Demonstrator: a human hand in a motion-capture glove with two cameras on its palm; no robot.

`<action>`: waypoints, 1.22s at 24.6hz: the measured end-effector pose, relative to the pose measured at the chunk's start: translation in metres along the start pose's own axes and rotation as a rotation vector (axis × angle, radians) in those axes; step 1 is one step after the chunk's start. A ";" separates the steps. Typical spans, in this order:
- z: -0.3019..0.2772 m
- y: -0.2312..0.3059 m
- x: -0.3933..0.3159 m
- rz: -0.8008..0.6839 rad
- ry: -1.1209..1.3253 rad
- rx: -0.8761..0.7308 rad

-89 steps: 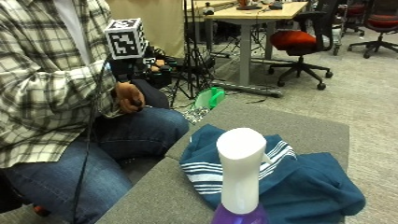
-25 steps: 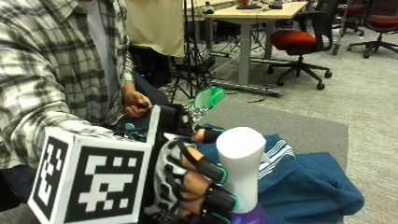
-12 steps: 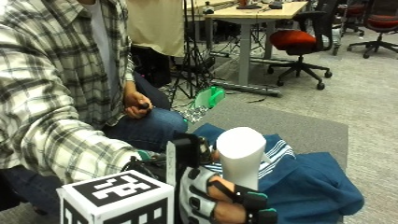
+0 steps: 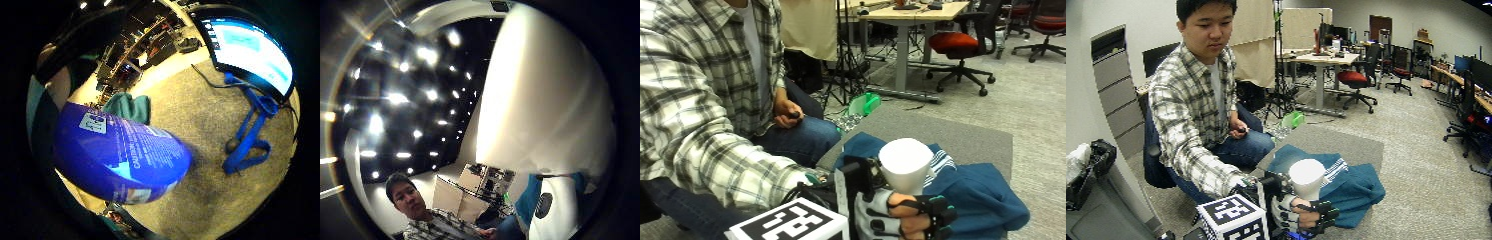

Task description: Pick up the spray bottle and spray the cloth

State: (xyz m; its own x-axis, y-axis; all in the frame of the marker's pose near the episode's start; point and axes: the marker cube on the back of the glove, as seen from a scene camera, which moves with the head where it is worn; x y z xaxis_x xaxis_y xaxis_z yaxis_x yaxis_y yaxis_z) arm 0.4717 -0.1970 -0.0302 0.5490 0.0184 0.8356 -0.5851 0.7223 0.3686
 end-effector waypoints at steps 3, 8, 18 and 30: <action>0.003 -0.005 0.002 -0.004 -0.042 0.021; 0.005 -0.013 0.005 -0.009 -0.065 0.072; 0.008 -0.015 0.004 -0.033 -0.059 0.118; 0.009 -0.015 0.002 -0.050 -0.054 0.135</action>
State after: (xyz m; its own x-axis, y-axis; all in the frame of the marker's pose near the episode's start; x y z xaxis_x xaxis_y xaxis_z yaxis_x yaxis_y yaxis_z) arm 0.4764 -0.2141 -0.0302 0.5487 -0.0545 0.8343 -0.6350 0.6218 0.4583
